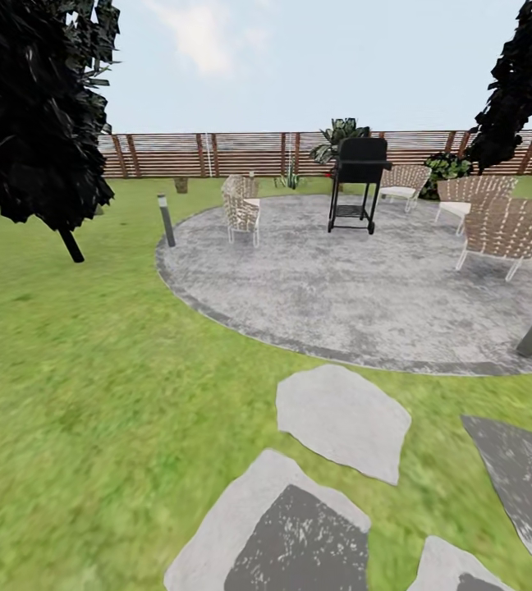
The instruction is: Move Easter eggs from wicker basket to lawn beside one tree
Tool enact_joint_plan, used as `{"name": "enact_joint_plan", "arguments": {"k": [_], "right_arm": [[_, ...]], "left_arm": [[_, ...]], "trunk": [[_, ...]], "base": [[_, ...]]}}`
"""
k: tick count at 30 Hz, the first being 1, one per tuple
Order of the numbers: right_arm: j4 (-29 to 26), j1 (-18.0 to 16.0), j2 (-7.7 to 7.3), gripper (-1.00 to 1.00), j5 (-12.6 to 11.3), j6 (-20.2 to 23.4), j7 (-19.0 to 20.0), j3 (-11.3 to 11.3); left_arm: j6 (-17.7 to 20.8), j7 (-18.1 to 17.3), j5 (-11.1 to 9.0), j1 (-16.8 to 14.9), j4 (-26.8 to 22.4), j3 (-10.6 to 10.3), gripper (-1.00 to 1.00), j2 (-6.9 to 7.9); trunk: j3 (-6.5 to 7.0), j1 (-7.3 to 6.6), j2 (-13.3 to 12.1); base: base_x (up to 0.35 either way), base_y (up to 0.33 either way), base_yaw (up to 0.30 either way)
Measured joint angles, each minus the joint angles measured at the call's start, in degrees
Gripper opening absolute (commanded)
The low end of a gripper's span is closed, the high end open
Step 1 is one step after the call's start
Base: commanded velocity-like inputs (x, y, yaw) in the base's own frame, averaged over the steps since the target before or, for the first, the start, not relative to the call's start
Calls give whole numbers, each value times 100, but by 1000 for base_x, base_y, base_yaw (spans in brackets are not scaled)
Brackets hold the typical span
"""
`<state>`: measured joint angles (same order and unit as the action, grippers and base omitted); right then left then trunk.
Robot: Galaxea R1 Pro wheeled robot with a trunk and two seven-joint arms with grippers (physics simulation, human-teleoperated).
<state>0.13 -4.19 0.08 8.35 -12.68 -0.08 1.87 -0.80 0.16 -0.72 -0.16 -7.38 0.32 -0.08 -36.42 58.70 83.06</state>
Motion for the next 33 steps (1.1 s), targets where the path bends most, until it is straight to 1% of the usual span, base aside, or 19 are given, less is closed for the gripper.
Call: {"name": "enact_joint_plan", "arguments": {"k": [33], "right_arm": [[-1, 0, 1, 100, 0, 0, 0, 0]], "left_arm": [[0, 0, 0, 0, 0, 0, 100, 0]], "trunk": [[0, 0, 0]], "base": [[340, 0, 0]]}}
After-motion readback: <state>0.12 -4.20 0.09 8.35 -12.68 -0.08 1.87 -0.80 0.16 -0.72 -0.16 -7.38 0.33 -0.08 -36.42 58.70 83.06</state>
